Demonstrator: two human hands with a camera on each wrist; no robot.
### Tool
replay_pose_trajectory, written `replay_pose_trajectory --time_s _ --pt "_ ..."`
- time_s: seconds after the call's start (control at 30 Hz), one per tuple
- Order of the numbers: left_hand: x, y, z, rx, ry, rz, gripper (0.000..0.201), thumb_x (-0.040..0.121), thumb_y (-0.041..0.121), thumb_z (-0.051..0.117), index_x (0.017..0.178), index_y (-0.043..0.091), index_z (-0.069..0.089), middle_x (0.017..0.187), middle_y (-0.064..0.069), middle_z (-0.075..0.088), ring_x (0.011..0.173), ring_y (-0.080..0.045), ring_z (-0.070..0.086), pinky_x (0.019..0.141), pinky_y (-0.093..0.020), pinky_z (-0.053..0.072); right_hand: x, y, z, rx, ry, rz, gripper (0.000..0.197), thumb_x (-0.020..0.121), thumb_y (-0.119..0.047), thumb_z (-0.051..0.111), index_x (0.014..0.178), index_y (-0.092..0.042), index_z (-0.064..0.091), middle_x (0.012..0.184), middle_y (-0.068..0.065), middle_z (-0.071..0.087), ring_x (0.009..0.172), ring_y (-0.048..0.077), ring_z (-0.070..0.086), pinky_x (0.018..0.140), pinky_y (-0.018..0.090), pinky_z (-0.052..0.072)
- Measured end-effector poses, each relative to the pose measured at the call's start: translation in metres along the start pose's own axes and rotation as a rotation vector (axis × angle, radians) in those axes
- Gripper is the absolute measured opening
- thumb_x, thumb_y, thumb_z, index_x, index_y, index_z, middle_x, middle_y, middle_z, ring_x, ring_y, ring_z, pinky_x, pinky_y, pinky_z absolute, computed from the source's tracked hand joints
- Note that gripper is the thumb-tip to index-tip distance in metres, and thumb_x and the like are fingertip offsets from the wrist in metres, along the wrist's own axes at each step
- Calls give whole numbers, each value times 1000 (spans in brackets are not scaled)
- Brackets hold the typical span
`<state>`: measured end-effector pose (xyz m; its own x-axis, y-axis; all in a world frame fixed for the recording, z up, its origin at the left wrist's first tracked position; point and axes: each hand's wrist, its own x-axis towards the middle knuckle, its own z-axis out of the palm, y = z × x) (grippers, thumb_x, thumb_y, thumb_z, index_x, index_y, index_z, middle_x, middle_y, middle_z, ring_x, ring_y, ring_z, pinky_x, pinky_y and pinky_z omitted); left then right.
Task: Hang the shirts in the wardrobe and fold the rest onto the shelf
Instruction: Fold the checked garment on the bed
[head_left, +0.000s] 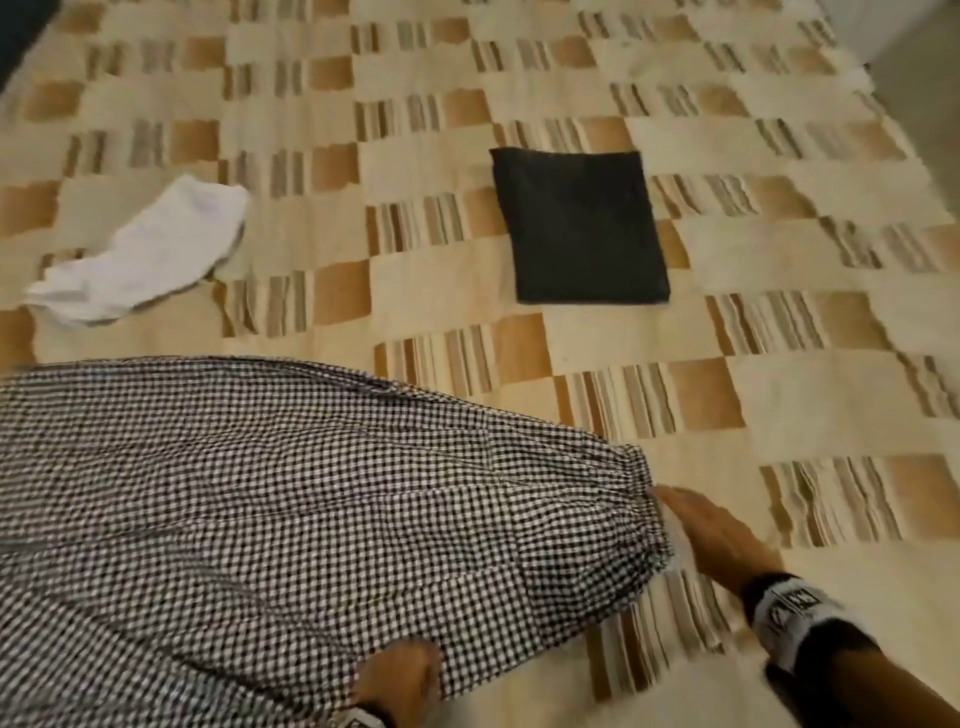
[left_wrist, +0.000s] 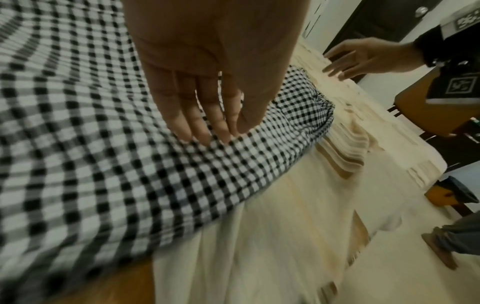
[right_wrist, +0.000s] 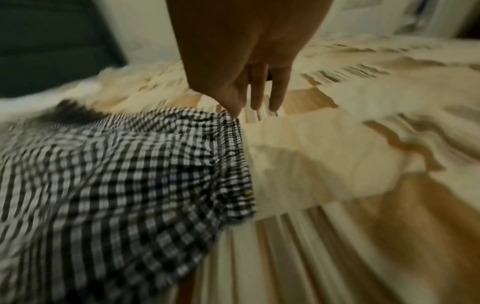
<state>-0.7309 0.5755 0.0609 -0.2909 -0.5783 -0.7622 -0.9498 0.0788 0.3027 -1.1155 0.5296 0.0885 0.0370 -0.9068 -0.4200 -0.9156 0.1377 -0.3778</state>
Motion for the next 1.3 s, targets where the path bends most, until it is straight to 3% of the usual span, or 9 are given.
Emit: replay_pose_trajectory --time_s 0.13,0.23,0.4,0.53,0.73,0.8,0.93,1.13,1.3 --pt "49 13 -21 -14 190 155 32 97 40 27 118 30 49 116 11 56 106 -9 53 88 -23 43 18 9 28 401 253 450 44 92 -17 56 133 -6 44 115 19 62 104 35 58 82 32 42" --pt "76 32 -36 47 359 300 28 84 38 27 103 36 48 94 18 60 84 -1 60 67 -11 45 40 4 47 614 236 661 42 95 -30 52 128 -3 48 112 20 62 103 34 58 76 26 36" --pt "105 64 -46 111 512 445 29 81 30 36 96 26 61 88 12 62 78 -5 59 65 -15 52 69 -2 58 721 321 632 52 95 -48 45 65 -6 50 65 7 52 70 24 46 63 33 32" --pt "111 78 -46 145 462 407 34 82 36 37 111 24 49 104 6 61 93 -13 54 77 -31 55 75 -7 58 797 309 612 45 96 -46 41 78 -5 47 72 4 51 68 18 46 67 31 33" --pt "115 75 -65 211 517 429 37 94 42 27 108 26 58 103 11 61 97 -8 51 84 -31 50 74 33 50 721 305 600 25 97 -27 48 97 -3 55 96 17 59 96 32 55 77 31 36" --pt "121 64 -88 187 587 381 40 99 36 21 104 25 59 101 9 62 94 -10 53 79 -30 50 75 52 39 677 351 623 30 98 -25 47 103 3 55 103 24 60 99 35 55 79 32 37" --pt "145 21 -133 110 699 199 38 83 -3 56 119 9 56 119 -11 57 107 -31 55 85 -45 51 83 59 26 481 344 647 31 95 -21 52 113 4 50 109 28 60 103 42 56 84 43 42" --pt "168 -32 -185 117 584 21 72 79 -14 51 142 17 33 144 -11 31 124 -34 38 84 -47 50 129 -34 14 -46 503 147 44 77 -17 73 116 -5 55 111 16 60 103 35 56 86 48 46" --pt "192 -65 -216 251 435 38 38 96 14 46 133 19 43 133 -7 43 108 -29 54 78 -43 50 189 -170 38 50 37 -245 62 85 -35 66 136 -10 41 132 9 48 122 26 43 99 39 42"
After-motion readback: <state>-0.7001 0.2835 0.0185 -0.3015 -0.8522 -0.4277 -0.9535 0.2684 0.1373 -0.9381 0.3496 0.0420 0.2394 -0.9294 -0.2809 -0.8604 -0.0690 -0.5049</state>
